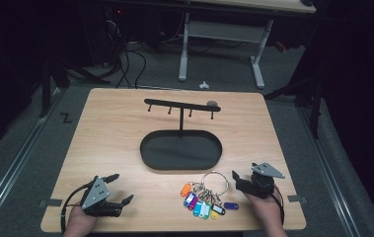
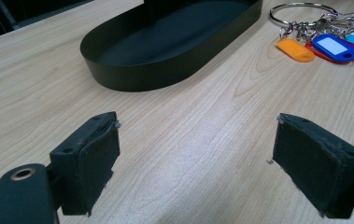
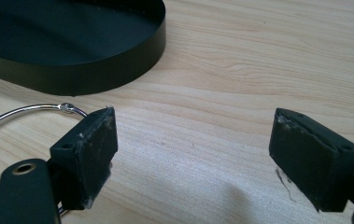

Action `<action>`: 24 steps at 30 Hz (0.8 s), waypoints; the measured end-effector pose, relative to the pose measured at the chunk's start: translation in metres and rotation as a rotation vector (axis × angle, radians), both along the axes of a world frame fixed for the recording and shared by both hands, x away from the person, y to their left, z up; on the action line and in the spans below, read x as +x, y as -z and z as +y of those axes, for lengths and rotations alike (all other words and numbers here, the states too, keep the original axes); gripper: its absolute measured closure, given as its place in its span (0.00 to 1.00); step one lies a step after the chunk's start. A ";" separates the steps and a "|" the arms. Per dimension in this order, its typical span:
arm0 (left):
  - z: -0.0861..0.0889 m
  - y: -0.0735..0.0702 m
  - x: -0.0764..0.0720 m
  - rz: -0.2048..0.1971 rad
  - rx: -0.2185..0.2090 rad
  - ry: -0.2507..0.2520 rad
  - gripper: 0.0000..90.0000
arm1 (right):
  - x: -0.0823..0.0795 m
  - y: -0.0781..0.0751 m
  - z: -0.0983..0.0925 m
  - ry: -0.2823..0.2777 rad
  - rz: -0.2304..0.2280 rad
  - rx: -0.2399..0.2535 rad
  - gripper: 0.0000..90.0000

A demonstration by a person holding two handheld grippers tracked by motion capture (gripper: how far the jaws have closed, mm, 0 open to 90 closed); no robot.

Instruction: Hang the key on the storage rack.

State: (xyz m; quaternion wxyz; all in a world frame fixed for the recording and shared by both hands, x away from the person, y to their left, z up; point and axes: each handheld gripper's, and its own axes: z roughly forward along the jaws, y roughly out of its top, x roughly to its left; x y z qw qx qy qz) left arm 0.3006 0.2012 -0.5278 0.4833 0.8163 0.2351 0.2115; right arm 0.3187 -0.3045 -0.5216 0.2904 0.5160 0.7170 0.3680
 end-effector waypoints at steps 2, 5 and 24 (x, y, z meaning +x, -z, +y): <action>0.000 0.000 0.000 0.000 0.001 -0.001 0.17 | 0.000 0.000 0.000 0.000 0.001 0.000 0.17; 0.000 0.000 0.000 0.000 0.002 -0.001 0.17 | -0.001 -0.001 0.000 0.003 0.001 0.003 0.18; 0.000 0.000 0.000 -0.001 0.001 0.001 0.17 | -0.002 -0.007 0.007 -0.066 -0.031 0.019 0.20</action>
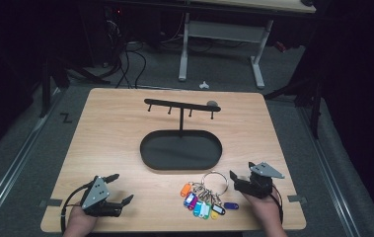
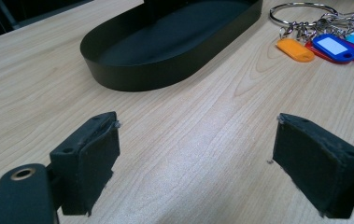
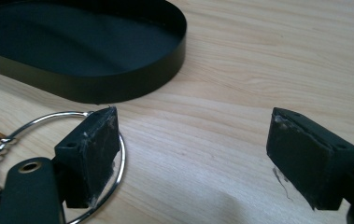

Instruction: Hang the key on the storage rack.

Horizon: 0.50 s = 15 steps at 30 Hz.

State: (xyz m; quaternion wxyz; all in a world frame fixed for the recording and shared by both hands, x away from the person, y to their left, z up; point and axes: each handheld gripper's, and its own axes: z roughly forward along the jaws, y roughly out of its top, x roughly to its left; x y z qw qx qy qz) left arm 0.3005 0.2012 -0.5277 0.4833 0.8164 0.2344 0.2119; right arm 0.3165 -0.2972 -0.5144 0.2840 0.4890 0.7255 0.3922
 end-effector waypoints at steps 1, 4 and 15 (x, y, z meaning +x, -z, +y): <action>0.000 0.000 0.000 0.001 0.000 0.000 0.17 | -0.001 -0.003 0.003 -0.004 -0.002 -0.001 0.20; 0.000 0.000 0.000 0.000 0.000 0.000 0.17 | -0.002 -0.007 0.005 -0.014 -0.003 0.007 0.23; 0.000 0.000 0.000 0.000 0.000 0.000 0.17 | 0.000 -0.010 0.004 -0.087 0.100 0.109 0.48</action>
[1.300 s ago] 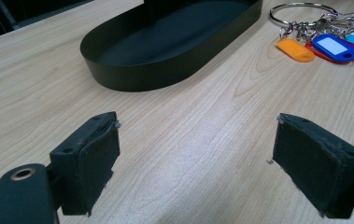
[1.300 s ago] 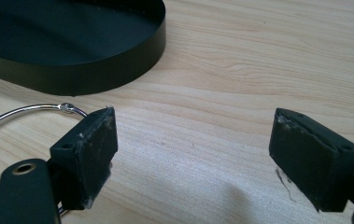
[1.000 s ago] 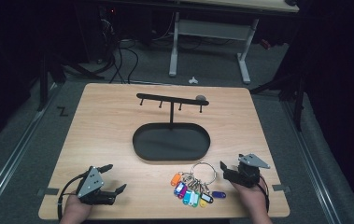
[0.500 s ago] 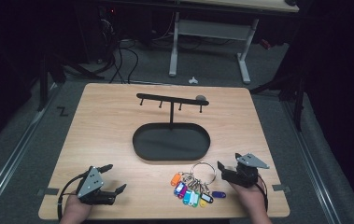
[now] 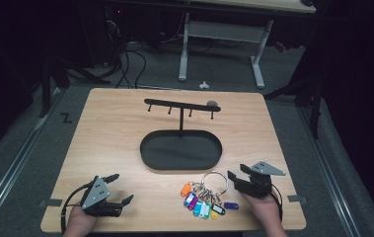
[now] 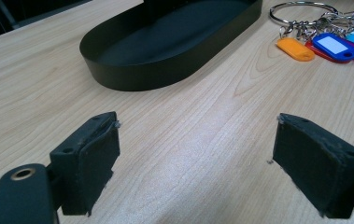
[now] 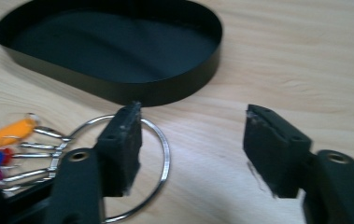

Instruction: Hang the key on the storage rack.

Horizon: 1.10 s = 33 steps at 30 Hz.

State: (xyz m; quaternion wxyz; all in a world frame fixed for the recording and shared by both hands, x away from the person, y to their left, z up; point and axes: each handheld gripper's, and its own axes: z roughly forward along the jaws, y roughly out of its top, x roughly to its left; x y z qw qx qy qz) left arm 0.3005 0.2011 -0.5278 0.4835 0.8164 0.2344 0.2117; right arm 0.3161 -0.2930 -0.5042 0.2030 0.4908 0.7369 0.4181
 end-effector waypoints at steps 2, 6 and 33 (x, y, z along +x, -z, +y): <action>0.000 0.000 0.000 0.001 -0.004 0.002 0.17 | 0.001 0.000 0.001 -0.003 0.016 -0.005 0.48; 0.001 0.000 -0.001 -0.004 -0.007 0.004 0.17 | 0.010 -0.007 0.006 -0.019 0.052 -0.057 0.48; 0.001 0.000 -0.001 -0.002 -0.004 0.005 0.17 | 0.049 -0.013 0.034 -0.276 0.451 -0.416 0.41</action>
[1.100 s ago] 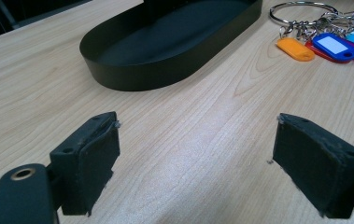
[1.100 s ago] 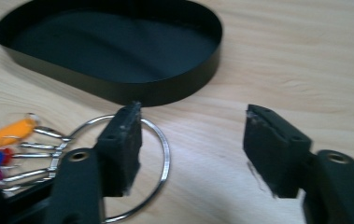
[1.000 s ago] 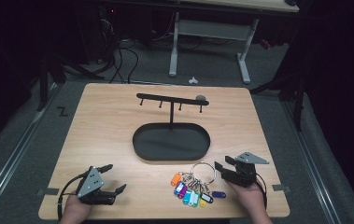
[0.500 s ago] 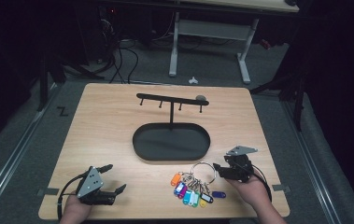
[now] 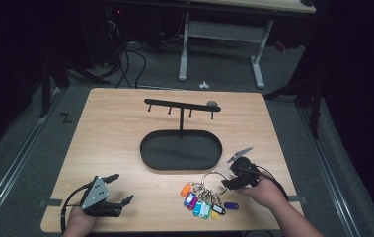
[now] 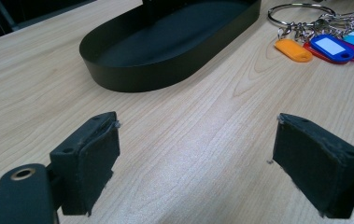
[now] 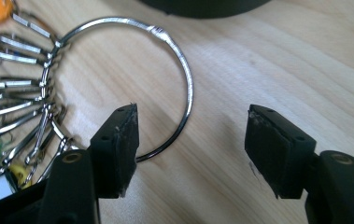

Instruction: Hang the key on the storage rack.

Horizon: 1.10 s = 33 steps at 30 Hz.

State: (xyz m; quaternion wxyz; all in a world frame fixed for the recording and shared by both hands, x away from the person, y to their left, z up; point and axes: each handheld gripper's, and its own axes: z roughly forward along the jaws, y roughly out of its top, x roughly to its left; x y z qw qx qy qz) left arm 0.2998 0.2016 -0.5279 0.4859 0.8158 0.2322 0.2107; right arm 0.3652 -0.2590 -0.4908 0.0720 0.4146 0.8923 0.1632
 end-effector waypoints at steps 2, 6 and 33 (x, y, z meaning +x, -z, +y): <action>0.000 0.000 0.000 -0.001 0.000 0.001 0.17 | 0.005 -0.001 0.006 -0.061 0.028 -0.042 0.41; 0.000 0.000 0.000 0.001 0.000 0.002 0.17 | 0.014 -0.002 0.023 -0.122 0.039 -0.126 0.50; 0.000 0.000 0.000 0.002 -0.003 0.002 0.17 | 0.031 -0.003 0.042 -0.204 0.229 -0.291 0.78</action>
